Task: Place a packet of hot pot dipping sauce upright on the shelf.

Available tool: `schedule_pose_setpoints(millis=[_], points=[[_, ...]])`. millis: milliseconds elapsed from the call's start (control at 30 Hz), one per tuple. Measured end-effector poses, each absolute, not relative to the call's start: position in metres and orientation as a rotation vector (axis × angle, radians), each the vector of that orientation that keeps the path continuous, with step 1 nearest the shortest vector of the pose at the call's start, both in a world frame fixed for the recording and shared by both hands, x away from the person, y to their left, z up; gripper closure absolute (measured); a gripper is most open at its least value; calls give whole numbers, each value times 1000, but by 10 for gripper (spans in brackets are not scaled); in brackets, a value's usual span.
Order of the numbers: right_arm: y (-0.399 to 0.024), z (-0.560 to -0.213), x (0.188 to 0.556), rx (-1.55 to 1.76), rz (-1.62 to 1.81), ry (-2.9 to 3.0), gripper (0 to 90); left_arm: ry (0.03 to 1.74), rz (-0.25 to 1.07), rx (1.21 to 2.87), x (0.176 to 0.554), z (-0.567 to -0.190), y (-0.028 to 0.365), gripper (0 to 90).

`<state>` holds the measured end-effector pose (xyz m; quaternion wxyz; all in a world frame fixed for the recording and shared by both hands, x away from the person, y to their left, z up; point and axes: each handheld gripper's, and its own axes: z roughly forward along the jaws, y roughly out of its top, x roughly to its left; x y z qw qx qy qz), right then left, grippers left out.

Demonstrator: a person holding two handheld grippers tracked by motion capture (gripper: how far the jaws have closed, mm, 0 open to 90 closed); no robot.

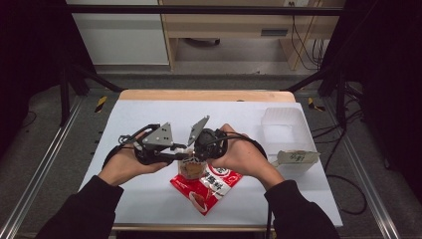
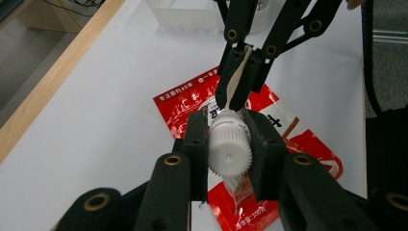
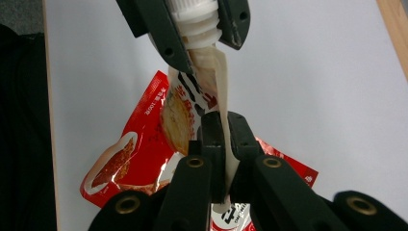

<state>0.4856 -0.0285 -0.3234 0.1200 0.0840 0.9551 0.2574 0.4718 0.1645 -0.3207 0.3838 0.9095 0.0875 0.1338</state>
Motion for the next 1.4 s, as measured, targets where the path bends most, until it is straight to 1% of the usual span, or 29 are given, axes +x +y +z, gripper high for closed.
schedule_pose_setpoints(millis=[67,100,167,267,400,633,833,1000,1100,1200,1300,1400], points=[[-29,-321,485,247,755,2787,893,232,341,2300,471,-322,166,706],[-29,-321,485,256,750,2780,894,243,345,2290,470,-322,166,655],[-31,-319,487,251,727,2777,895,272,368,2248,469,-323,169,507],[-37,-316,489,275,726,2765,896,284,396,2224,465,-325,171,374],[-45,-314,492,296,734,2753,896,345,438,2210,460,-331,177,257],[-61,-309,498,322,728,2729,896,493,428,2171,461,-357,195,124],[-70,-306,501,326,735,2708,896,570,418,2177,458,-385,214,90],[-75,-303,505,342,740,2692,896,656,417,2166,455,-416,231,81],[-78,-300,507,354,729,2682,896,675,392,2176,454,-431,238,79],[-81,-299,508,369,726,2668,895,677,412,2209,452,-438,242,75],[-85,-298,507,387,738,2654,895,705,399,2179,452,-441,246,74],[-87,-296,507,373,743,2653,895,710,417,2205,448,-447,246,66]])
